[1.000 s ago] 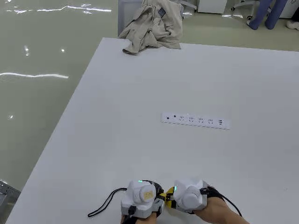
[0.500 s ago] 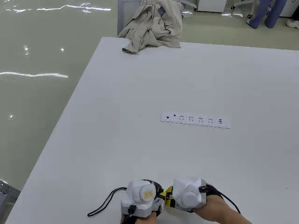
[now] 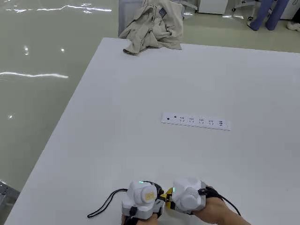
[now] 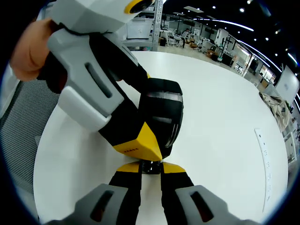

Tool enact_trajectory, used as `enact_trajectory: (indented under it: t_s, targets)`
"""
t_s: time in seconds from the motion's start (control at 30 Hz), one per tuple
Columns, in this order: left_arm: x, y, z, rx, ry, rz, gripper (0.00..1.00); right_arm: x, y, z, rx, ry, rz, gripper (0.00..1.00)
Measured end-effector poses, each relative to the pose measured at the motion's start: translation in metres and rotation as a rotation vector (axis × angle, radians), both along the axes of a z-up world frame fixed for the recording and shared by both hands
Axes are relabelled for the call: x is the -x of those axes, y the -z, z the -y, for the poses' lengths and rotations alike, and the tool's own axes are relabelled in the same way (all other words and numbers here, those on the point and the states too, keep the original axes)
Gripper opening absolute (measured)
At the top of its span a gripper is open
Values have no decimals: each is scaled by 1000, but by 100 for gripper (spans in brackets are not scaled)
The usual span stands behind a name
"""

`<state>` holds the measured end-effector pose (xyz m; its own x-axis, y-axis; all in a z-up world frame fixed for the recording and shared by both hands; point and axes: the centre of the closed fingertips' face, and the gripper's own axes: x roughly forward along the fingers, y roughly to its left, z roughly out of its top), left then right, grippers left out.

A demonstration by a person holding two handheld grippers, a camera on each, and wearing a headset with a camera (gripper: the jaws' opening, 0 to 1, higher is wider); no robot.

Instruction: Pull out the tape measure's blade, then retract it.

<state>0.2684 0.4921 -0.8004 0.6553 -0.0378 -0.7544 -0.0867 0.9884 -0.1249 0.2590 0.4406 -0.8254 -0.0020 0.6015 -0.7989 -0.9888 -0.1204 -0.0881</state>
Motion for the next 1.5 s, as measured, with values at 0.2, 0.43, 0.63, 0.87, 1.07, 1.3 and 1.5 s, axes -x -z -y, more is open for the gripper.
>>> enact_trajectory:
  t_s: [0.2, 0.43, 0.63, 0.87, 1.07, 1.3, 1.5]
  targets:
    - [-1, 1, 0, -3, 8, -1, 62, 0, -1, -1, -1, 1, 4, 16]
    - [1, 2, -1, -12, 28, 14, 64, 0, -2, -2, 0, 8, 4, 16]
    - [1, 0, -1, -3, 33, 19, 64, 0, -3, -2, 0, 20, 2, 17]
    - [0, 1, 0, 18, 30, 27, 65, -4, 0, -3, -9, 64, -4, 21]
    - [-1, -1, 1, 27, 37, 40, 66, -5, -1, -2, -15, 95, -7, 23]
    - [-1, -5, 2, 15, 63, 59, 68, -7, -2, -1, -26, 144, -2, 24]
    - [-1, -8, 4, 29, 67, 74, 70, -6, -3, 1, -42, 197, -9, 27]
